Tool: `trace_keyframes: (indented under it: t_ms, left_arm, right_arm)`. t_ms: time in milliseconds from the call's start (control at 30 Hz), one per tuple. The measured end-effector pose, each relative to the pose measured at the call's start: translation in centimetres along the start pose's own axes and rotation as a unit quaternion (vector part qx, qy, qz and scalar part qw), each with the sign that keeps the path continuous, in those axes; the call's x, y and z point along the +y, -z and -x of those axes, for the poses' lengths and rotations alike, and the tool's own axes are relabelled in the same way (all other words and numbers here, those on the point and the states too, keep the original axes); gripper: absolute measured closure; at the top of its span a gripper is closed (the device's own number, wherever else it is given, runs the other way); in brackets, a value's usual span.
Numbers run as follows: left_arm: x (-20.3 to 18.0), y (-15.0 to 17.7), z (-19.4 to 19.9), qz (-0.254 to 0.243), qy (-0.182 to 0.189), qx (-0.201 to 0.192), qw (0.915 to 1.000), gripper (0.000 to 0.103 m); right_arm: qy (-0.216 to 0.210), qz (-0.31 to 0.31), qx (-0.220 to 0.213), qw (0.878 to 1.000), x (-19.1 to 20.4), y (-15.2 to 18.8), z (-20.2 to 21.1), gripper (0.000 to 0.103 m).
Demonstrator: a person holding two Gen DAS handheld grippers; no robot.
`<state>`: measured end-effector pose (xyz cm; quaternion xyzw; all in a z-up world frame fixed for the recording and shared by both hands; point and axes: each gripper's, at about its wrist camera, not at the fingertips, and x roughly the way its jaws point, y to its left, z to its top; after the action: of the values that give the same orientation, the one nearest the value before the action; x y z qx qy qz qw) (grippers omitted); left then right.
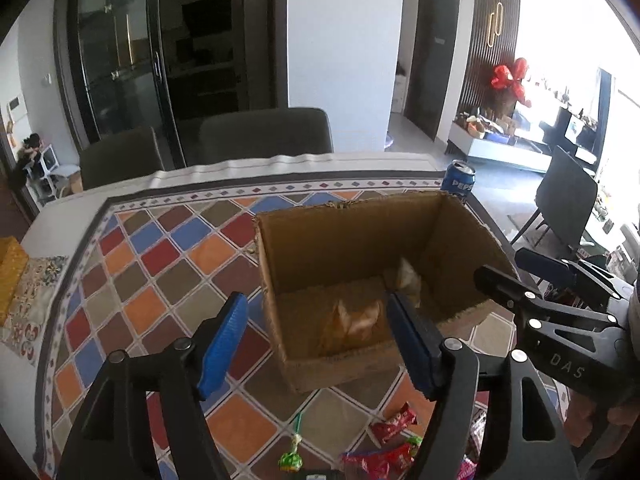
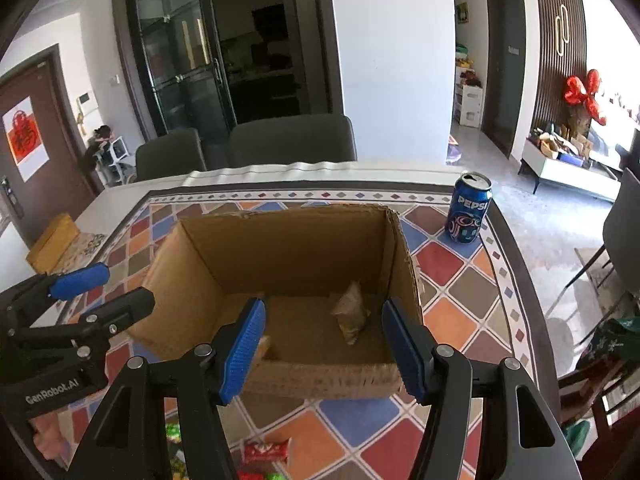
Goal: Organize snacks
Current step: 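Open both tools to drop the pastry and biscuit bag into the box, then grasp the green cracker pack with the left tool while the right grasps gold candies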
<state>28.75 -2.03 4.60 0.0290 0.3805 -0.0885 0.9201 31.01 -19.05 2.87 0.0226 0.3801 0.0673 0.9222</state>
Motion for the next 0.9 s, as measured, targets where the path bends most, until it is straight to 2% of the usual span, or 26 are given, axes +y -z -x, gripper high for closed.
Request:
trace_keyframes:
  t_ms: [400,733,900]
  left_arm:
    - [0.0,3.5,5.4,-0.011,-0.01,-0.045,0.9989,0.023]
    - [0.5,7.7,7.7,0.002,-0.006,-0.043,0.9991,0.021]
    - [0.6,9.7,8.1,0.008,-0.004,-0.035,0.9994,0.02]
  right_arm:
    - [-0.023,0.034,-0.031,0.999,2.7,2.5,5.2,0.041]
    - [-0.031,0.061,-0.032,0.997,5.0,6.3,7.4,0.041]
    - [-0.04,0.061,-0.016,0.997,5.5,8.4,7.6,0.041]
